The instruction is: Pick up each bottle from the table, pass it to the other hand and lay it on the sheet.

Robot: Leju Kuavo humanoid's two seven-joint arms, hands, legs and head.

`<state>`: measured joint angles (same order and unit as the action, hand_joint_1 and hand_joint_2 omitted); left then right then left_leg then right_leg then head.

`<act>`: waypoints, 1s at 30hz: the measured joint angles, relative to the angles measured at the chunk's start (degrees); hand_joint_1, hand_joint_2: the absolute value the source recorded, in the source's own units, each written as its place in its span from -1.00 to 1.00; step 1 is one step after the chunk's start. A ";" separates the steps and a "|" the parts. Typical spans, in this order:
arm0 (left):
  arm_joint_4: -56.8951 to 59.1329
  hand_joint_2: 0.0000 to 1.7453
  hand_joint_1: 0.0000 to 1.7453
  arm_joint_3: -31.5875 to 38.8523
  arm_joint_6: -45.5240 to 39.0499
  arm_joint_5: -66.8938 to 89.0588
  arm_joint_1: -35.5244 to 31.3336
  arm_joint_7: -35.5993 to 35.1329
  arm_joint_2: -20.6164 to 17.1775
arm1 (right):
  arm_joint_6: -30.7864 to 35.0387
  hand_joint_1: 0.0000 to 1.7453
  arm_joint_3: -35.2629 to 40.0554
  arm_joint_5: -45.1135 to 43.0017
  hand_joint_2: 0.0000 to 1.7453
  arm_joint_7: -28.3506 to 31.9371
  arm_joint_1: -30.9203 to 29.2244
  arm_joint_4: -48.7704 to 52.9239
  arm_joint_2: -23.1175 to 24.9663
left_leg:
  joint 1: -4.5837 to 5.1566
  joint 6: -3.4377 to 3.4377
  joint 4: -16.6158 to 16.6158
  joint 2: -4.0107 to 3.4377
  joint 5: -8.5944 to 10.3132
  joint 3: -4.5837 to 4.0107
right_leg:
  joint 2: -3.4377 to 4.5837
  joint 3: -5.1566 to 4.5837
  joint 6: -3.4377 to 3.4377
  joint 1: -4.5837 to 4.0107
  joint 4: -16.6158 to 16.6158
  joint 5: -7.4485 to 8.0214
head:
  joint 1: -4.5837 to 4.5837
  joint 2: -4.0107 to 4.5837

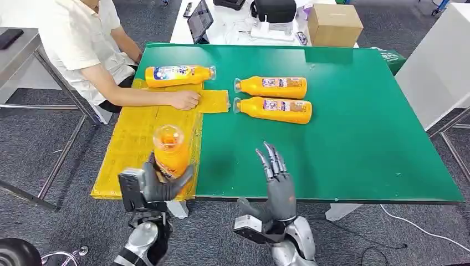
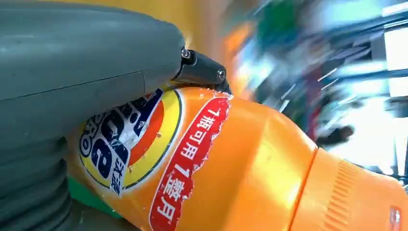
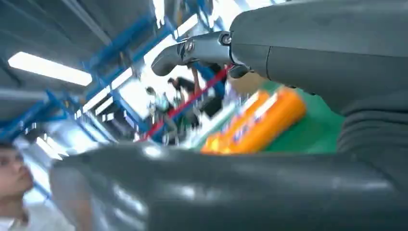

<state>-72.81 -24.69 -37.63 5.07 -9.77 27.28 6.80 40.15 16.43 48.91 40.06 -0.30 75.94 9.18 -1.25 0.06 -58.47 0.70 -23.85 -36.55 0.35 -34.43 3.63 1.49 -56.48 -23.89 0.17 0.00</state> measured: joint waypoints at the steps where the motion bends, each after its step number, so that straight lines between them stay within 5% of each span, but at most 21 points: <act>1: 0.81 1.00 1.00 1.68 -1.21 11.33 -0.55 -1.39 0.32 | 0.00 -1.00 -1.62 1.16 -1.00 0.00 0.51 1.94 0.66 | -0.01 0.00 0.00 0.02 0.00 0.00 | 0.00 -0.01 0.00 0.00 0.00 0.00 | 0.00 0.00; 4: 5.96 1.00 1.00 7.48 -1.98 49.82 -3.91 -10.64 1.09 | 0.00 -1.00 -5.39 1.52 -1.00 0.00 0.85 6.31 2.71 | -0.01 0.01 0.00 -0.01 0.01 0.04 | 0.01 0.04 -0.01 0.00 0.00 0.00 | 0.04 0.00; 6: 8.03 1.00 1.00 9.89 -2.13 62.36 -4.81 -12.27 1.14 | 0.02 -1.00 -6.86 1.56 -1.00 0.00 1.18 8.26 3.42 | 0.00 0.01 0.00 -0.15 0.00 0.05 | 0.10 -0.03 -0.02 0.01 0.00 0.04 | 0.00 0.00; 13: 25.08 1.00 0.96 9.10 14.00 60.89 -15.56 -28.15 1.05 | 0.02 -1.00 -7.75 -1.04 -1.00 0.00 0.87 8.85 4.31 | 0.00 0.02 0.00 -0.08 0.12 0.02 | 0.04 0.03 -0.01 0.00 -0.02 0.05 | 0.06 0.00; 14: 28.34 1.00 0.74 8.77 14.96 60.81 -17.73 -28.99 1.29 | 0.02 -1.00 -7.25 -1.39 -1.00 0.00 0.33 8.15 4.33 | 0.00 0.03 0.00 -0.09 0.13 0.02 | 0.05 0.04 -0.01 0.00 -0.03 0.06 | 0.04 0.00; 16: 33.11 1.00 -1.00 8.49 15.73 60.00 -21.09 -29.36 1.64 | 0.02 -1.00 -6.15 -2.05 -1.00 0.00 -0.31 6.92 4.35 | 0.00 0.03 0.00 -0.09 0.12 0.04 | 0.05 0.06 0.00 0.01 -0.04 0.06 | 0.02 0.00; 30: 44.00 1.00 -1.00 9.71 22.99 51.45 -27.94 -23.06 2.25 | 0.02 -1.00 -2.09 -7.95 -1.00 0.00 -1.48 0.69 4.00 | 0.00 0.03 0.00 -0.06 0.11 0.05 | 0.03 0.10 -0.01 0.01 -0.03 0.04 | 0.00 0.00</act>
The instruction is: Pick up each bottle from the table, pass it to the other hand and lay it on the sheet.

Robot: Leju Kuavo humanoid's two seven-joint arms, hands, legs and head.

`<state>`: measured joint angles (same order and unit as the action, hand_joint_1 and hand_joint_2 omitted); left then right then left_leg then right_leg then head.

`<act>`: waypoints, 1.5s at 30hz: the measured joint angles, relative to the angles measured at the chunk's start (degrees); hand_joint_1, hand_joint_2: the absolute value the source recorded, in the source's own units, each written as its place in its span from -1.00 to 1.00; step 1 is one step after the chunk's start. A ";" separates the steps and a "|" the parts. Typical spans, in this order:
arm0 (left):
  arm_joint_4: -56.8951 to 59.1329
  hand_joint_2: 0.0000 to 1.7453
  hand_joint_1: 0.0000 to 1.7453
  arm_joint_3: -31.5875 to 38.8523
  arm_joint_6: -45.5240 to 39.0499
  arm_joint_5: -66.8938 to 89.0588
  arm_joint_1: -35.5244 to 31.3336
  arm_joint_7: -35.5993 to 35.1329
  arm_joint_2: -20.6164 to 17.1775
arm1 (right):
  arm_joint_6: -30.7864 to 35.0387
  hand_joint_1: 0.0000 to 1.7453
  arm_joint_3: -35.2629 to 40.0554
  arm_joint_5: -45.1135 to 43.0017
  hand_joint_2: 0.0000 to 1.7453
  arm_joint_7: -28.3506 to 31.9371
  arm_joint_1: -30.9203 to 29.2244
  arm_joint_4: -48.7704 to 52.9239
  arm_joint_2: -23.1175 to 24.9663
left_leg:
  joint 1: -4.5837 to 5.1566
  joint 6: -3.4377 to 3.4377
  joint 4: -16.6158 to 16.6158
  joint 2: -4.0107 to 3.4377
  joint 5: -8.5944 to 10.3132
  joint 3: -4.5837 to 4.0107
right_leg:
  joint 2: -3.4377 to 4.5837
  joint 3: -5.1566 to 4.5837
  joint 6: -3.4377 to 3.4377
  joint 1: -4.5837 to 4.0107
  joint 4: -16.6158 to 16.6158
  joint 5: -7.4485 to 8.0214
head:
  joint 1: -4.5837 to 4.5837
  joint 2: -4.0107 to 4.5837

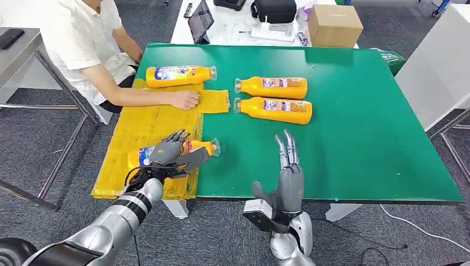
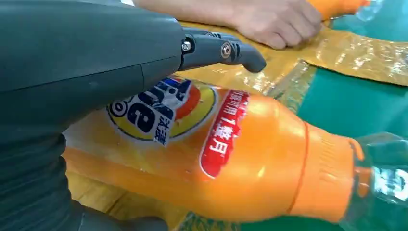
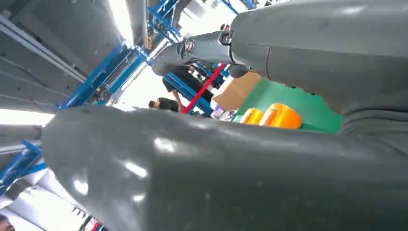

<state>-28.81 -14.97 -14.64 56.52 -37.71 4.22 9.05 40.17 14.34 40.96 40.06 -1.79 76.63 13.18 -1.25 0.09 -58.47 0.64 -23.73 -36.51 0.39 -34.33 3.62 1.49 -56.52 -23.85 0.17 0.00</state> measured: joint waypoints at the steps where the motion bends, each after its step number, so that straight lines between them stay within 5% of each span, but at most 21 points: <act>1: 0.00 1.00 -1.00 0.02 0.55 -0.90 0.01 1.12 0.04 | 0.00 -1.00 0.00 -0.09 -1.00 0.00 0.00 -0.17 -0.02 | 0.00 0.00 0.00 0.00 0.00 0.00 | 0.00 0.00 0.00 0.00 0.00 0.00 | 0.02 0.00; 12: -0.07 1.00 -1.00 0.09 1.88 -3.00 0.17 3.52 0.24 | -0.02 -1.00 0.02 -0.11 -1.00 0.00 0.01 -0.39 -0.13 | 0.00 0.00 0.00 0.01 0.00 0.01 | -0.01 0.02 0.00 0.00 0.00 0.00 | 0.00 0.00; 16: -2.89 1.00 -1.00 0.37 3.36 -8.57 2.35 10.17 0.83 | -0.02 -1.00 0.02 -0.02 -1.00 0.00 0.06 -0.74 -0.44 | 0.01 0.00 0.00 0.01 0.00 0.01 | 0.00 0.02 0.00 0.01 0.00 0.00 | 0.02 0.00; 17: -6.15 1.00 -1.00 0.26 4.26 -11.96 5.04 12.88 1.18 | -0.02 -1.00 0.00 0.13 1.00 0.00 0.23 -0.83 -0.63 | 0.02 0.00 0.00 -0.02 -0.01 0.02 | 0.01 0.01 0.00 0.02 0.00 0.00 | 0.04 0.00; 20: -26.28 1.00 -1.00 -2.86 6.46 -23.37 16.55 17.03 0.96 | 0.00 -1.00 -0.28 0.52 1.00 0.00 1.65 -0.83 -1.44 | 0.01 0.01 0.00 -0.04 -0.07 -0.11 | 0.01 -0.17 0.00 0.00 0.01 -0.03 | 0.00 0.00; 23: -44.09 1.00 -1.00 -3.30 -14.05 -43.96 25.28 29.55 1.03 | 0.00 -1.00 -6.24 21.50 1.00 -0.07 1.44 -1.38 -1.51 | 0.01 0.01 0.00 -0.03 -0.07 -0.12 | 0.01 -0.15 0.00 0.01 0.02 -0.03 | -0.02 0.00; 25: -47.77 1.00 -1.00 -2.71 -19.20 -48.27 27.06 32.86 1.29 | 0.00 -1.00 -11.13 30.58 1.00 -2.81 -0.53 -4.34 -1.81 | 0.02 0.00 0.00 -0.03 -0.07 -0.11 | 0.01 -0.16 0.00 0.02 0.03 -0.02 | 0.02 0.00; 31: -53.61 1.00 -1.00 -1.64 -24.17 -52.54 29.91 30.53 1.49 | 0.00 -1.00 -20.19 40.79 1.00 -19.16 -8.76 -18.15 -7.67 | 0.09 -0.07 -0.01 0.15 -0.01 -0.11 | -0.05 -0.04 0.06 0.10 0.05 0.03 | 0.02 0.00; 45: -54.12 1.00 -1.00 -3.02 -20.74 -54.05 30.40 27.51 1.33 | 0.02 -1.00 -20.87 43.28 1.00 -27.69 -16.42 -32.42 -14.19 | 0.07 -0.06 -0.01 0.12 -0.02 -0.10 | -0.04 -0.07 0.05 0.06 0.05 0.01 | 0.00 0.00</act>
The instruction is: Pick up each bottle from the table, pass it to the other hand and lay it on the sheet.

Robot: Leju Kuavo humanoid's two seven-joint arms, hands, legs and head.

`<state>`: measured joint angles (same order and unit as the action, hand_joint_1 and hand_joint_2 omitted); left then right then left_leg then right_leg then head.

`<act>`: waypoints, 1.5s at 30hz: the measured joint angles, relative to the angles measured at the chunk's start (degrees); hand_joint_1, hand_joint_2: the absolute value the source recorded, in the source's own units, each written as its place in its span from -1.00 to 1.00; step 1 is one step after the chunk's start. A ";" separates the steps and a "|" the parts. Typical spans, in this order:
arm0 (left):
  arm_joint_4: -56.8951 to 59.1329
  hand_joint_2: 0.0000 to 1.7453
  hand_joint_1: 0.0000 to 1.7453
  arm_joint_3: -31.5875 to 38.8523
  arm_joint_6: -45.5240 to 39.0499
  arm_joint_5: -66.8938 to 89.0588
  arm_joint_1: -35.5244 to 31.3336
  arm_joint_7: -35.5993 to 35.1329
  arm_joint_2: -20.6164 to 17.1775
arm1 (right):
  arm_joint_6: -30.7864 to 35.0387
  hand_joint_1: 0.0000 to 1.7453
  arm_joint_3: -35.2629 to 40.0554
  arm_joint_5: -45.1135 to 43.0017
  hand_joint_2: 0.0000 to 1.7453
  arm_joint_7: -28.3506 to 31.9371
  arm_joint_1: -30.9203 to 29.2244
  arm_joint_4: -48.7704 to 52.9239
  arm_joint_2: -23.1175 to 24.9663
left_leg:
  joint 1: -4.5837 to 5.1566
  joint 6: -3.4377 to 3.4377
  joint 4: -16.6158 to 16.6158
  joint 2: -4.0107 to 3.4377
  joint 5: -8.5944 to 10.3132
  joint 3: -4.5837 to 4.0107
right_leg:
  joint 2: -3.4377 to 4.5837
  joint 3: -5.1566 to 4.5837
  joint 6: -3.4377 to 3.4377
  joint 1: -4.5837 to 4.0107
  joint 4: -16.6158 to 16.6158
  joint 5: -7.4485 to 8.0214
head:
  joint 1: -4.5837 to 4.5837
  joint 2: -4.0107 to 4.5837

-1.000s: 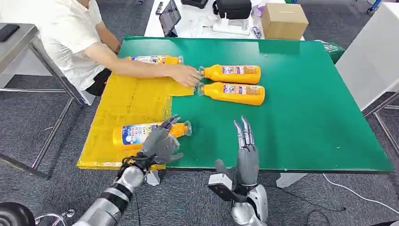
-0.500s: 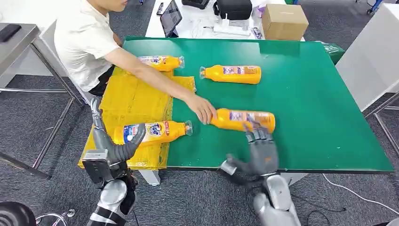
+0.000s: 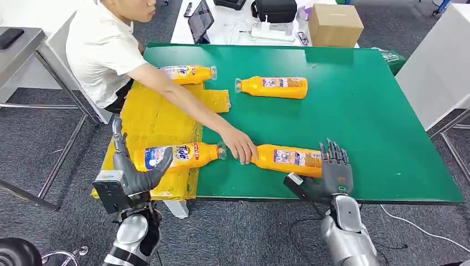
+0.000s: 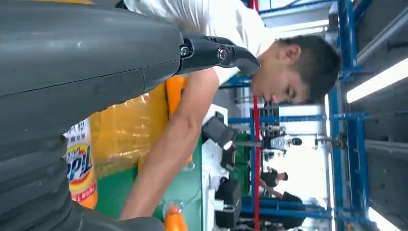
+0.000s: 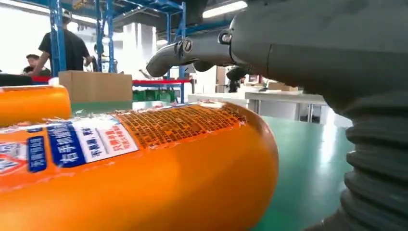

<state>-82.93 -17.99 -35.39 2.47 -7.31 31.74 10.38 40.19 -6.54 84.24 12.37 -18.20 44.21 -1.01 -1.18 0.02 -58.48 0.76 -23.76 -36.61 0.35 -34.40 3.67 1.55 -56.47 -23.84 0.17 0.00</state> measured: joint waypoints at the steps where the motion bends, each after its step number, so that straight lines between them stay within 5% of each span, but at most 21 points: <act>1: 0.00 1.00 -1.00 -0.17 0.11 0.04 0.00 -0.07 0.02 | 0.00 -1.00 0.00 -0.04 1.00 -0.02 -0.39 -0.50 -0.09 | 0.00 0.00 0.00 0.00 0.00 0.00 | 0.00 0.00 0.00 0.00 0.00 0.00 | 0.02 0.00; 14: 0.15 1.00 -1.00 -1.27 0.46 0.07 -0.54 -0.20 0.00 | 0.15 -1.00 1.33 -0.11 1.00 -2.14 -4.46 -7.02 -0.68 | -0.01 0.00 0.00 -0.11 0.01 0.05 | 0.02 0.03 0.00 -0.02 -0.01 0.01 | 0.00 0.00; 15: 0.33 1.00 -1.00 -1.55 0.55 0.06 -0.87 -0.22 0.02 | 0.15 -0.74 1.84 0.16 1.00 -2.73 -5.56 -8.61 -0.83 | -0.01 0.00 0.00 -0.13 0.01 0.07 | 0.02 0.04 -0.01 -0.02 0.00 0.02 | 0.00 0.00; 16: 0.46 1.00 -1.00 -1.84 0.61 0.06 -1.17 -0.24 0.02 | 0.15 0.74 2.32 0.26 1.00 -3.10 -6.67 -10.17 -0.96 | -0.01 0.00 0.00 -0.14 0.01 0.10 | 0.02 0.04 -0.01 -0.02 0.00 0.03 | 0.02 0.00; 17: 0.52 1.00 -1.00 -2.12 0.63 0.04 -1.43 -0.26 0.04 | 0.00 1.00 2.73 0.18 1.00 -3.13 -7.77 -11.70 -1.03 | -0.01 0.00 0.00 -0.14 0.01 0.13 | 0.02 0.05 -0.01 -0.01 0.00 0.03 | 0.00 0.00; 38: 3.37 1.00 -1.00 -5.97 3.26 -3.08 -4.89 -1.84 0.04 | -7.89 1.00 4.11 -10.10 1.00 5.23 -14.01 -21.66 -1.84 | -0.02 0.01 0.00 -0.18 0.01 0.40 | 0.03 0.29 -0.01 -0.03 0.01 0.03 | 0.00 0.00; 45: 3.85 1.00 -1.00 -5.97 10.89 -19.41 -2.98 -8.86 0.90 | -12.09 1.00 1.03 -31.81 1.00 23.92 -11.75 -19.93 0.88 | -0.02 0.01 0.00 -0.23 0.00 0.44 | 0.12 0.33 -0.01 -0.03 0.00 0.03 | 0.02 0.00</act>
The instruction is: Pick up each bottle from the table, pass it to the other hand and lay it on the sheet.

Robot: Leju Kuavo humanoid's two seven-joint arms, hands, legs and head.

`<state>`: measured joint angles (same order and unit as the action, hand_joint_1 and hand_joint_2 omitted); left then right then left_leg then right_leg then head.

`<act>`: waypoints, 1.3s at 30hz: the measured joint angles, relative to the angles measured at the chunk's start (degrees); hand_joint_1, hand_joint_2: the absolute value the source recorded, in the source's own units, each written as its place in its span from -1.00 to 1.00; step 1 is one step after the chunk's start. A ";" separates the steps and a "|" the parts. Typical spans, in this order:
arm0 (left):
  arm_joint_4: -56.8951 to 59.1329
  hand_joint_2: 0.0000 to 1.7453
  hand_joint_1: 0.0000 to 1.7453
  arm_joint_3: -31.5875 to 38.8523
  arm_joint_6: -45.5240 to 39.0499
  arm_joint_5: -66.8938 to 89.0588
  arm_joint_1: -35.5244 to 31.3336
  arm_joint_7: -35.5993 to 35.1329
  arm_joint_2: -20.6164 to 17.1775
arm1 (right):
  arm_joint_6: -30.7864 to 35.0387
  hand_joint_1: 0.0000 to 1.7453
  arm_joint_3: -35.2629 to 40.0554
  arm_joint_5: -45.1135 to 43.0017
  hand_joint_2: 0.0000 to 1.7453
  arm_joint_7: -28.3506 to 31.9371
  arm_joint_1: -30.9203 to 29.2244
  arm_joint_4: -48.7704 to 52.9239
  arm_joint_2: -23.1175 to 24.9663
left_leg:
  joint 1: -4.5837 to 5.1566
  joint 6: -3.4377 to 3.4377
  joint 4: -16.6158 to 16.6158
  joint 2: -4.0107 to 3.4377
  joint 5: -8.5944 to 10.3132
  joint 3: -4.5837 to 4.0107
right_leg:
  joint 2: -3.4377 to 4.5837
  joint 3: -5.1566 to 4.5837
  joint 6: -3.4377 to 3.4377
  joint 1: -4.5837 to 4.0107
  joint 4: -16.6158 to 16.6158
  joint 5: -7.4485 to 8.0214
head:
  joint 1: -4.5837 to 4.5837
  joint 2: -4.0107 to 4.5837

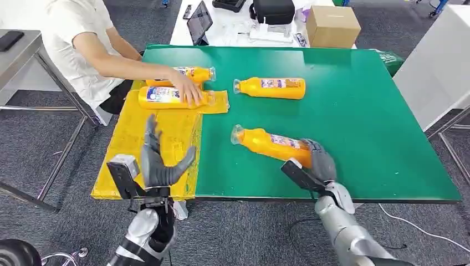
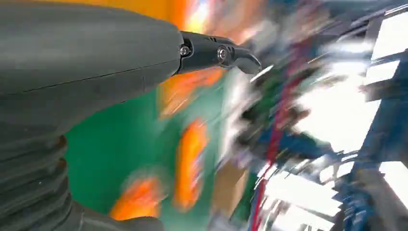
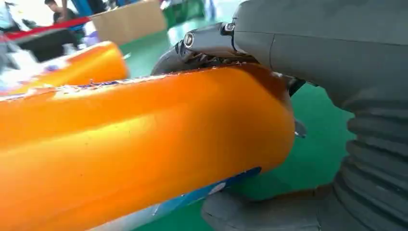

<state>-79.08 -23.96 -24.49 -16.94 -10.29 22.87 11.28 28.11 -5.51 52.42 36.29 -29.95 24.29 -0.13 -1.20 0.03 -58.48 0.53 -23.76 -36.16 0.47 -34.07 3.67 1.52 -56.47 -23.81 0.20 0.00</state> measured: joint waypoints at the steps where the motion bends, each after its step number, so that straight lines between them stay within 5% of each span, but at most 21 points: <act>1: 0.85 1.00 -1.00 -0.17 2.56 -5.01 0.61 -2.73 0.06 | -0.42 1.00 -0.17 -3.08 1.00 1.35 0.83 0.96 0.88 | 0.00 0.00 0.00 0.01 0.00 -0.02 | 0.00 -0.01 0.00 0.00 0.00 0.00 | -0.02 0.00; 8: 6.51 1.00 -1.00 -4.13 7.51 -17.99 2.82 -5.65 -0.70 | -4.59 1.00 4.39 -22.10 1.00 2.77 6.96 12.47 4.87 | 0.00 0.00 0.01 0.07 0.00 -0.30 | -0.02 -0.24 0.00 0.01 -0.02 -0.02 | -0.04 0.00; 16: 6.84 1.00 -1.00 -7.06 9.26 -19.11 2.94 -5.93 -2.08 | -5.40 1.00 11.09 -29.06 1.00 2.55 10.64 21.77 6.01 | 0.00 0.00 0.01 0.08 -0.01 -0.34 | -0.02 -0.27 0.00 0.00 -0.02 -0.02 | -0.02 0.00; 30: 4.55 1.00 -1.00 -8.30 12.10 -20.66 2.15 -4.82 -2.08 | -7.61 1.00 21.99 -31.05 1.00 1.76 12.15 25.02 8.57 | 0.00 0.01 0.01 0.07 0.00 -0.37 | -0.02 -0.30 0.00 0.01 -0.02 -0.03 | 0.00 0.00; 39: 5.79 1.00 -1.00 -8.00 5.85 -23.52 -0.62 -2.16 0.24 | -7.32 1.00 33.48 -28.84 1.00 2.90 11.80 20.18 12.17 | -0.05 0.02 0.01 0.09 0.01 -0.38 | -0.03 -0.35 -0.02 -0.03 -0.03 -0.04 | -0.02 0.00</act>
<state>-73.29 -31.95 -18.64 -40.46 -10.91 20.72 11.51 20.78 27.97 23.58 39.19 -18.15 44.46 12.04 -1.25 0.06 -58.47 0.62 -23.75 -36.55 0.43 -34.42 3.65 1.49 -56.50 -23.85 0.17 0.00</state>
